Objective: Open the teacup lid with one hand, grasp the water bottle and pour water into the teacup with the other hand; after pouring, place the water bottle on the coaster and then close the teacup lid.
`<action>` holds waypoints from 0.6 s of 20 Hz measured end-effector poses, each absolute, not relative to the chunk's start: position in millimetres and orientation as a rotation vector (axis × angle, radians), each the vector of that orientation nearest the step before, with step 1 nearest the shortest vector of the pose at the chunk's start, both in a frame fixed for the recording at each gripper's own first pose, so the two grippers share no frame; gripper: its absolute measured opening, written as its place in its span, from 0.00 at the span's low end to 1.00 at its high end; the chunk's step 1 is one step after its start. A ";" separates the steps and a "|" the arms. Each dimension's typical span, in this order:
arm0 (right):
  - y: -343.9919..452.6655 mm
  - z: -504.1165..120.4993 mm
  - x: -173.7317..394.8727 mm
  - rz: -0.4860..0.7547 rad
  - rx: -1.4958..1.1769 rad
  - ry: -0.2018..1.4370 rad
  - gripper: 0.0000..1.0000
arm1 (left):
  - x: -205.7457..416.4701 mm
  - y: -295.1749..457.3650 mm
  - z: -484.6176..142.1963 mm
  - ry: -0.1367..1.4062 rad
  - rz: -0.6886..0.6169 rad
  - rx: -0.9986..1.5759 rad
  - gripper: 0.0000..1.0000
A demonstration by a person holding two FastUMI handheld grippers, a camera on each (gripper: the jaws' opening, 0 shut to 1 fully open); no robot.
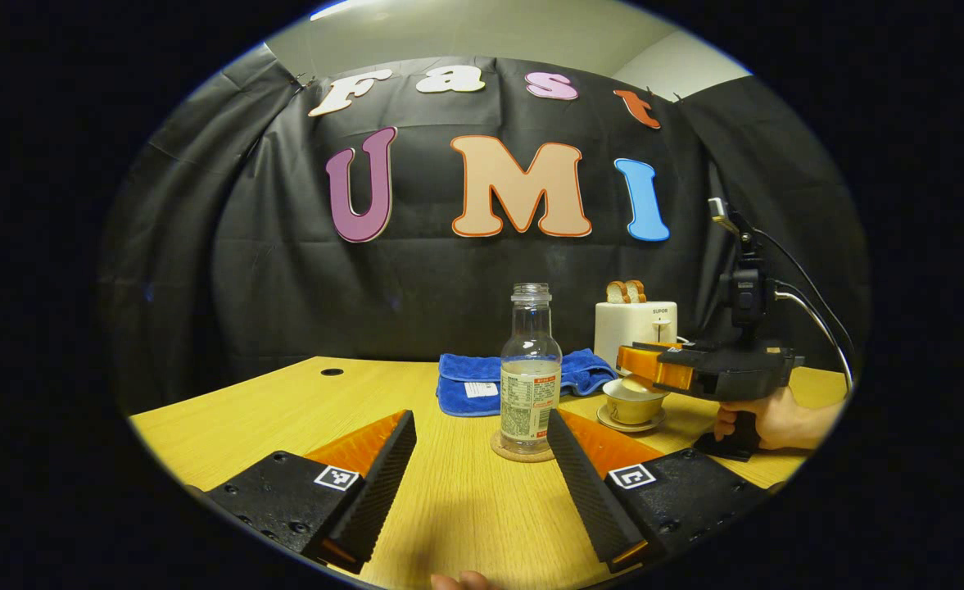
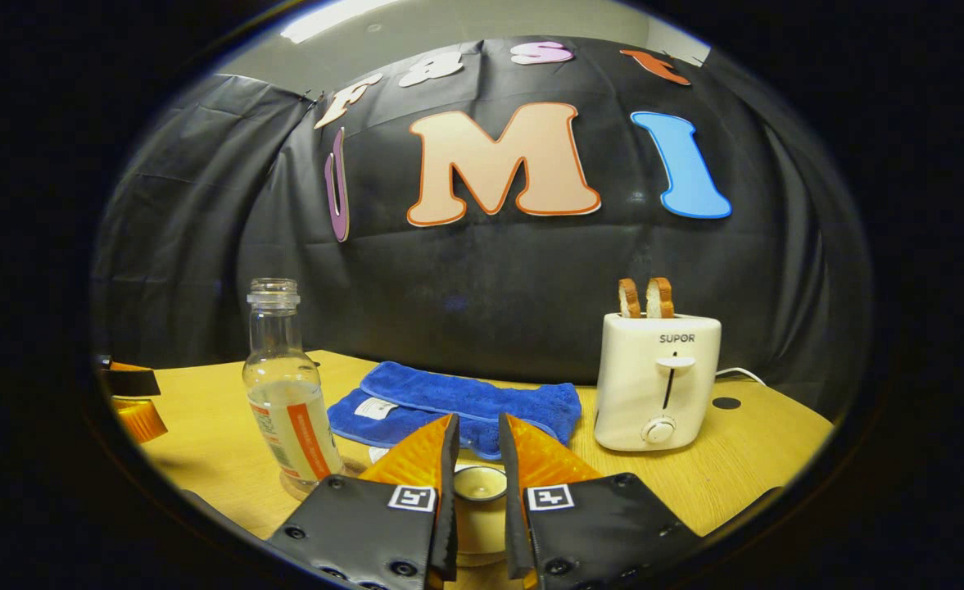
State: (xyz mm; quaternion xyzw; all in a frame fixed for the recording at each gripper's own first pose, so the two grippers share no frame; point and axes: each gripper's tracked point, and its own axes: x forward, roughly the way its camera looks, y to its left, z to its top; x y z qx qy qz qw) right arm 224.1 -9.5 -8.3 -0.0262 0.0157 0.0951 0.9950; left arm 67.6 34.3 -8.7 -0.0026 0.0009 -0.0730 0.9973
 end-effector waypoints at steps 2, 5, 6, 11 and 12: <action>-5.2 -11.4 226.7 0.194 -0.086 0.047 0.26 | 67.0 33.5 -8.5 0.002 -0.145 -0.005 0.94; -2.9 -18.0 230.2 0.181 -0.131 0.080 0.26 | 67.1 33.2 -8.0 0.003 -0.144 -0.006 0.94; -1.1 -19.7 231.0 0.181 -0.148 0.091 0.26 | 66.9 32.8 -7.8 0.003 -0.144 -0.006 0.94; -1.2 -24.9 233.4 0.168 -0.180 0.117 0.27 | 67.0 32.2 -7.1 0.004 -0.143 -0.006 0.94; -1.7 -24.9 233.8 0.167 -0.175 0.119 0.27 | 67.3 32.6 -7.8 0.004 -0.142 -0.006 0.94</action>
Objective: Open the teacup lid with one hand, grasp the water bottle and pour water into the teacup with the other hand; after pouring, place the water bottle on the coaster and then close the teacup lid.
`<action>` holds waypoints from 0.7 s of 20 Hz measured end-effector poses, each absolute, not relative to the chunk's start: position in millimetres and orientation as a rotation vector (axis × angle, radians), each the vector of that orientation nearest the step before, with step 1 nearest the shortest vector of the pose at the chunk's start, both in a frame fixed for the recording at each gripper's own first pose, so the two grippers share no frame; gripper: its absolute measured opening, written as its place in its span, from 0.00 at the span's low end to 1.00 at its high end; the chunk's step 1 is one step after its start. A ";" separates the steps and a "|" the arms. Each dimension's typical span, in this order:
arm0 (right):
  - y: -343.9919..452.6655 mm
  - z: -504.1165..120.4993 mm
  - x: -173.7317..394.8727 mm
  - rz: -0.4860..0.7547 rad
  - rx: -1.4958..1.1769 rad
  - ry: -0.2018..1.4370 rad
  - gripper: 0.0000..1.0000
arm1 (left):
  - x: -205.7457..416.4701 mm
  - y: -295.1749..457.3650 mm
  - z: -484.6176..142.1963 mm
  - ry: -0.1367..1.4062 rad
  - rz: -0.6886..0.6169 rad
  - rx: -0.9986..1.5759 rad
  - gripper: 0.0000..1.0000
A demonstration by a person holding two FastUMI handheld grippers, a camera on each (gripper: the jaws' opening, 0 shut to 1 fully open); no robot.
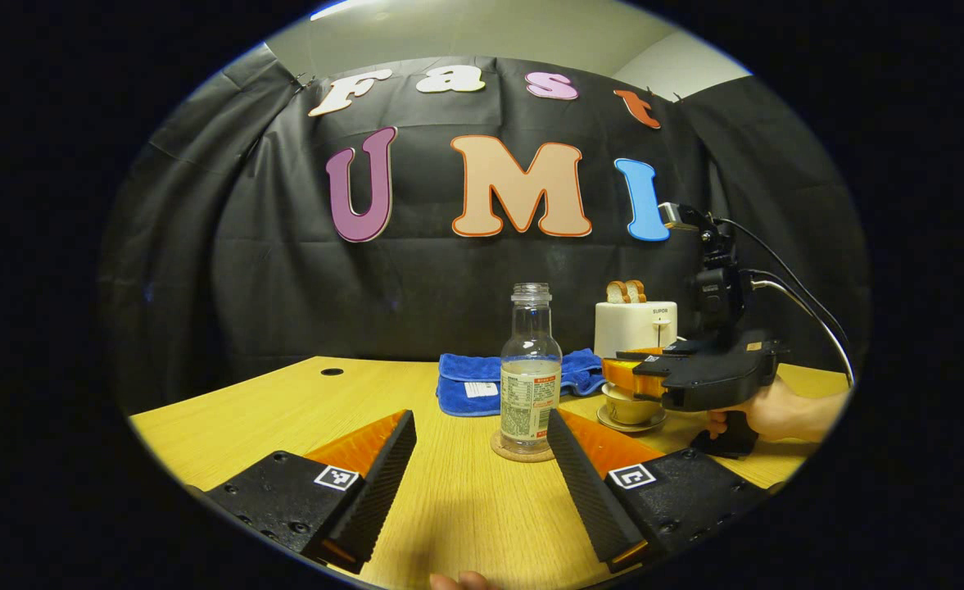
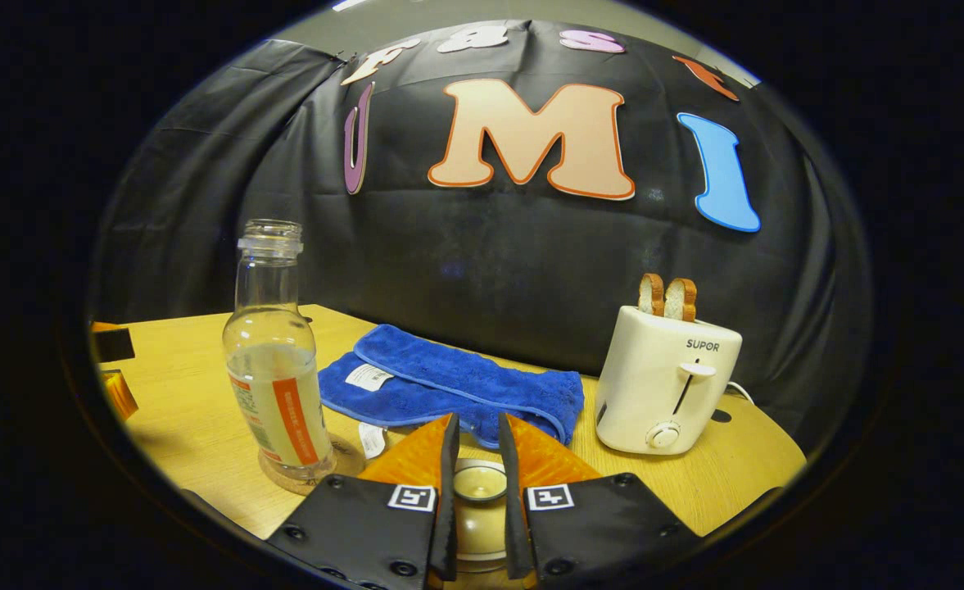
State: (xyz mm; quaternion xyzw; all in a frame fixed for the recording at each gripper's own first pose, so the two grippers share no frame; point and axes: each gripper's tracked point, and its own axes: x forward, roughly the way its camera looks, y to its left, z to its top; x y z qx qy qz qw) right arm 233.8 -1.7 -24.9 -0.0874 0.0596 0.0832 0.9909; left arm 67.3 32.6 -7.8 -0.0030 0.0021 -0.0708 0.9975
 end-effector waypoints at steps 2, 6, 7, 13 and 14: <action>-2.3 -26.0 234.3 0.172 -0.164 0.124 0.26 | 67.3 32.7 -7.4 0.004 -0.141 -0.006 0.94; -2.8 -25.3 233.9 0.192 -0.127 0.125 0.57 | 66.3 32.5 -7.8 0.005 -0.141 -0.006 0.94; -3.5 -26.2 232.9 0.191 -0.121 0.128 0.71 | 66.9 32.1 -7.5 0.004 -0.141 -0.005 0.94; -37.3 -0.5 221.0 0.064 0.010 -0.007 1.00 | 67.0 31.9 -7.2 0.005 -0.141 -0.007 0.94; -41.0 -5.6 218.9 0.051 -0.017 0.001 0.97 | 66.7 32.2 -8.3 0.005 -0.141 -0.006 0.94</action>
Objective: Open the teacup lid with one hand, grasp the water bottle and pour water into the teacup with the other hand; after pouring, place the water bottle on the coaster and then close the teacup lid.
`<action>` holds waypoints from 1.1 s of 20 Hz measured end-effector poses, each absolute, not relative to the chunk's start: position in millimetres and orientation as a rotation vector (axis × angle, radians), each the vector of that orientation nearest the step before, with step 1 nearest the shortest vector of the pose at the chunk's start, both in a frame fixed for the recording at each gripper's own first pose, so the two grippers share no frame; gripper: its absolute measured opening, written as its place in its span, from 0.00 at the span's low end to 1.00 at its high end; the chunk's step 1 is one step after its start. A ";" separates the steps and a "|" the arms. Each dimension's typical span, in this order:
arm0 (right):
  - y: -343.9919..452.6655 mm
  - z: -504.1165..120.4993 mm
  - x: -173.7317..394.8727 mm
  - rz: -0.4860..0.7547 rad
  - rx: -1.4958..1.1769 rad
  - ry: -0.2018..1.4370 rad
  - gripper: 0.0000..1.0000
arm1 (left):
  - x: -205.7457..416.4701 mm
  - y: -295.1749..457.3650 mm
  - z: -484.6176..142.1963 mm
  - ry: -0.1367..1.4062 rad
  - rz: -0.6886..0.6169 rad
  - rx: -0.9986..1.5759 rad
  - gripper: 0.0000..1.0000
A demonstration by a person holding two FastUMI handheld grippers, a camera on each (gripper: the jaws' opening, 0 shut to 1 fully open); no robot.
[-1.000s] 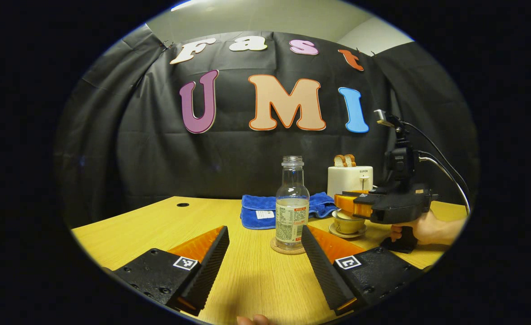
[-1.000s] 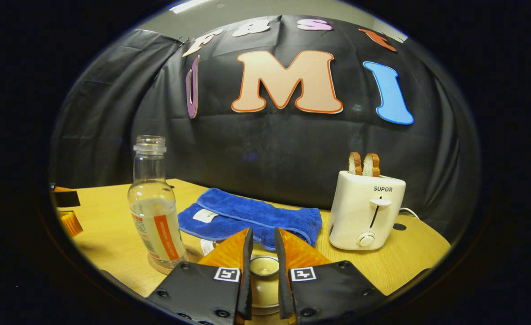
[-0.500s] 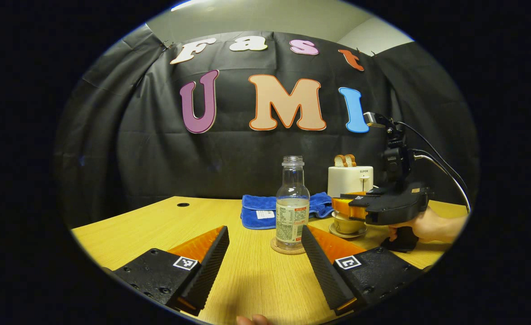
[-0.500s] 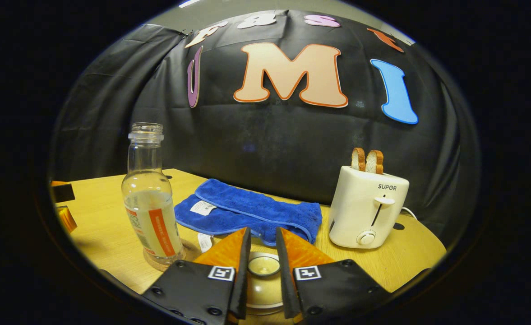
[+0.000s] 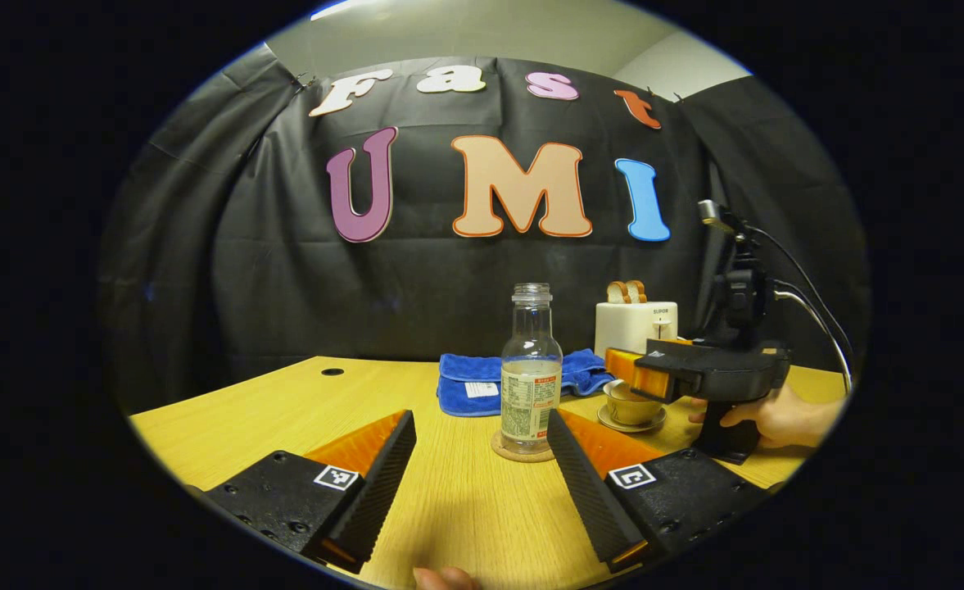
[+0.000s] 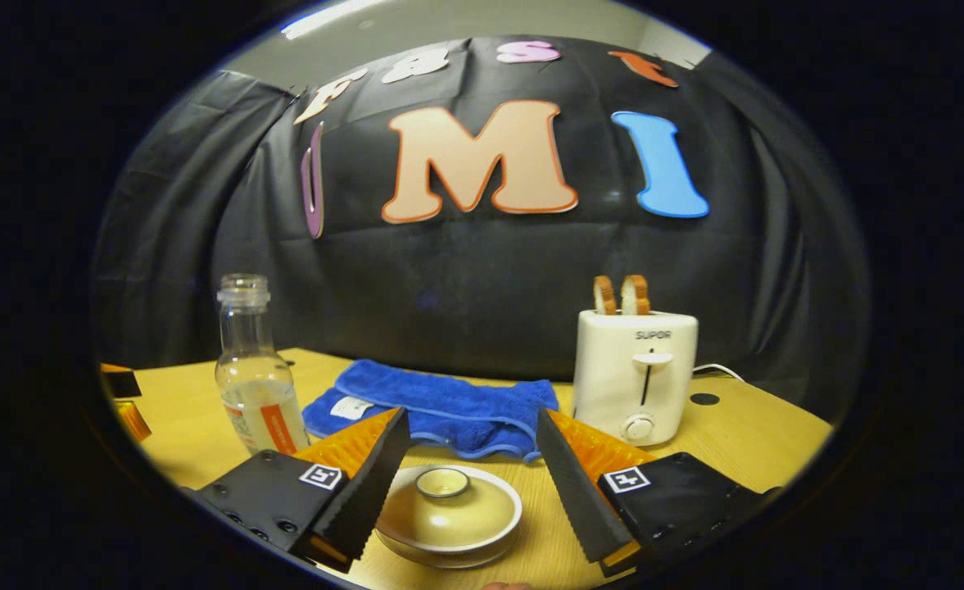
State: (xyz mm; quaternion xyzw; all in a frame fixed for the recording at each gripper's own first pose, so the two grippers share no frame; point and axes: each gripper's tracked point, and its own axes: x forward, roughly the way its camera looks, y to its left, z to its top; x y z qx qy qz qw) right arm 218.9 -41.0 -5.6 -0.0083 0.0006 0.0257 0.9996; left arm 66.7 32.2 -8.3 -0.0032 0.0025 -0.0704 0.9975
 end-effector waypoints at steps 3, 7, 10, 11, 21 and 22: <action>-42.3 -4.3 199.8 0.029 -0.011 0.003 0.95 | 67.2 32.2 -8.4 0.006 -0.138 -0.009 0.94; -41.9 -2.7 155.8 -0.004 -0.014 -0.001 0.94 | 58.6 27.2 -7.8 0.008 -0.127 -0.008 0.94; -48.5 1.4 113.5 -0.063 -0.011 -0.010 0.97 | 48.8 17.0 -7.2 0.005 -0.127 -0.006 0.95; -46.3 1.8 100.2 -0.068 -0.011 -0.015 0.97 | 45.0 14.1 -6.4 0.005 -0.127 -0.007 0.94; -38.6 5.1 14.2 -0.083 -0.012 -0.010 0.95 | 15.9 6.9 -5.3 0.007 -0.095 -0.006 0.94; -39.5 5.6 8.7 -0.093 -0.012 -0.009 0.95 | 13.6 6.5 -6.0 0.009 -0.092 -0.005 0.95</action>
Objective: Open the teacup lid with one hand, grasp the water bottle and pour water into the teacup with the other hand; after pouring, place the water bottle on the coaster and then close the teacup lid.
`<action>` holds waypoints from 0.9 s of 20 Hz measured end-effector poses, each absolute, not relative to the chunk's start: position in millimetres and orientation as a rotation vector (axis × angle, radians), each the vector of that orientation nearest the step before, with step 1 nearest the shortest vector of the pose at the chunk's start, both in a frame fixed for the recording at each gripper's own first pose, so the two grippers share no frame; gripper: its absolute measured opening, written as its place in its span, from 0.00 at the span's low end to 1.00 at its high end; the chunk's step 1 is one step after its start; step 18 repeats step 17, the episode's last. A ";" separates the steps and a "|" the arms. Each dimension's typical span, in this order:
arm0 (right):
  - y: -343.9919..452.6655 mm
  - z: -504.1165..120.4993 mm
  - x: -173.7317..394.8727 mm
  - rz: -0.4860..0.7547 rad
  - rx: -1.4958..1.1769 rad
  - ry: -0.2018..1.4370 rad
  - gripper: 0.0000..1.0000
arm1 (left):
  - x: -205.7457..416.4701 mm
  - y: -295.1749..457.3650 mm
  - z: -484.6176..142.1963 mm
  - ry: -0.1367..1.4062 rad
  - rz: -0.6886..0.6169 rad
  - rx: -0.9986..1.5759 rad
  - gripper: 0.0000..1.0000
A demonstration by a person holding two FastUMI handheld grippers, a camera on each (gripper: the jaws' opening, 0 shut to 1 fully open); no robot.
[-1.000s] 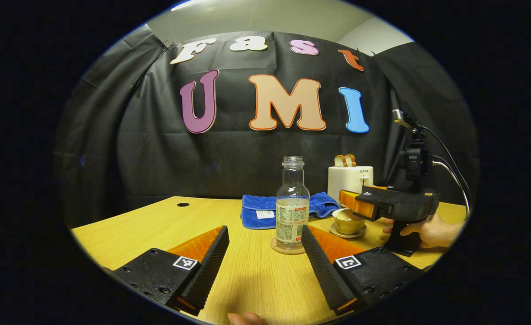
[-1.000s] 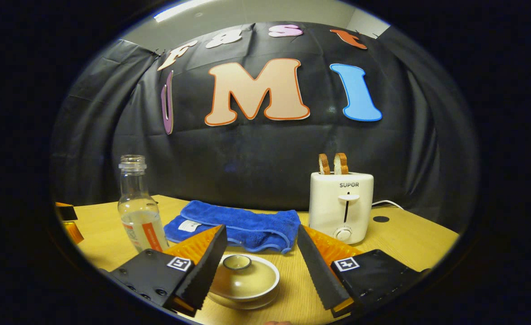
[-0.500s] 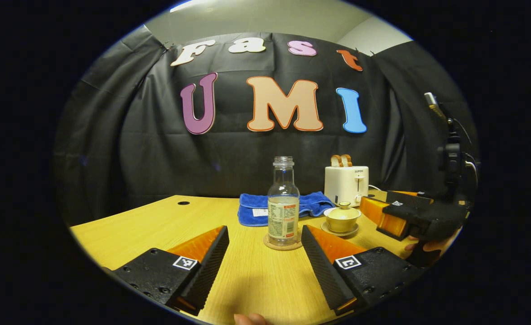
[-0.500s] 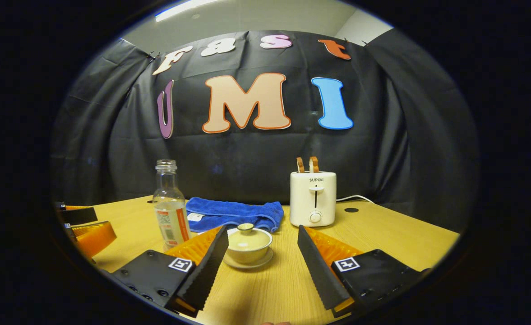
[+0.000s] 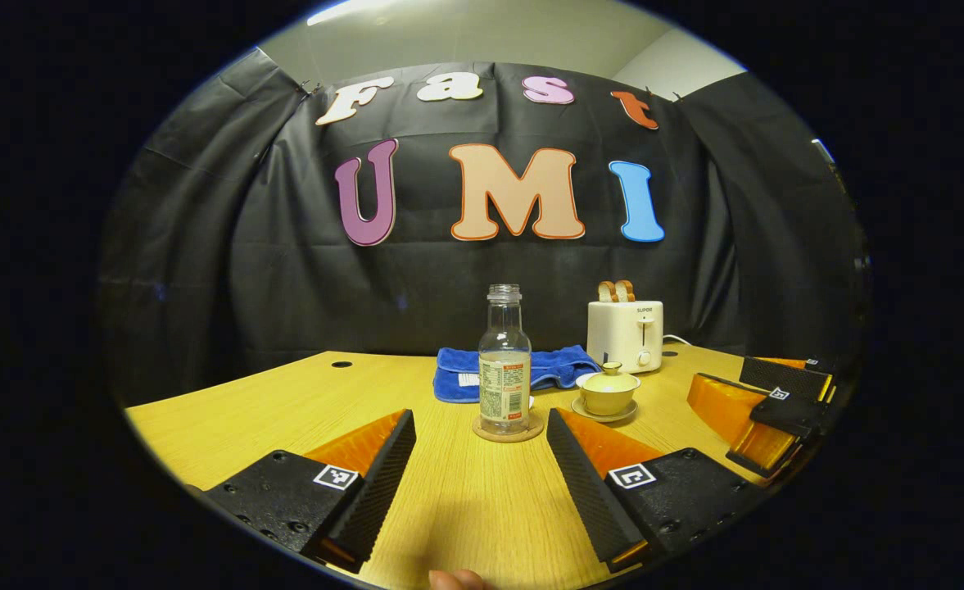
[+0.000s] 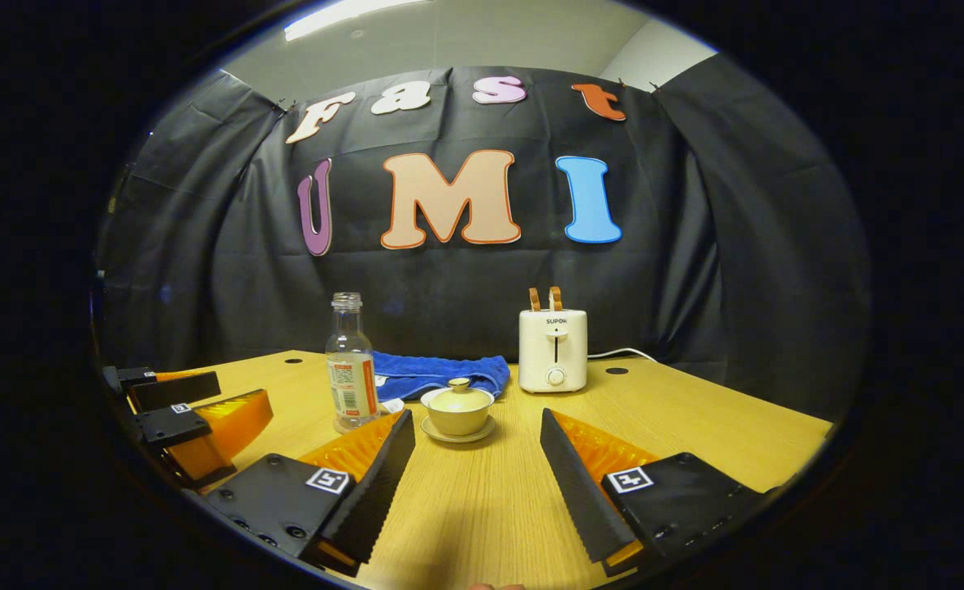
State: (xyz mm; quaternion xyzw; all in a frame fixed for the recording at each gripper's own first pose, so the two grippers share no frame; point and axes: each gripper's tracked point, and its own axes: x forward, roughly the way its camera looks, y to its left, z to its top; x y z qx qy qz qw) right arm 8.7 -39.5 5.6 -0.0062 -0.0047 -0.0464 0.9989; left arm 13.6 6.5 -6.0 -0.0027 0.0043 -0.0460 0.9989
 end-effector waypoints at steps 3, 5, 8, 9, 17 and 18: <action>-36.2 7.6 -7.5 -0.100 -0.012 -0.015 0.95 | 6.2 6.7 -5.7 0.008 -0.079 -0.004 0.95; -31.4 5.2 -8.7 -0.085 -0.014 -0.005 0.96 | 4.0 4.2 -5.4 0.007 -0.084 -0.006 0.95; -32.7 5.9 -8.9 -0.089 -0.013 -0.005 0.96 | 3.7 6.1 -5.5 0.007 -0.078 -0.006 0.95; -31.8 7.0 -9.3 -0.088 -0.013 -0.007 0.96 | 3.7 6.2 -6.3 0.010 -0.078 -0.005 0.94; -31.7 7.7 -10.4 -0.088 -0.012 -0.005 0.97 | 4.2 6.1 -6.5 0.009 -0.078 -0.005 0.94; -31.7 7.7 -10.4 -0.088 -0.012 -0.005 0.97 | 4.2 6.1 -6.5 0.009 -0.078 -0.005 0.94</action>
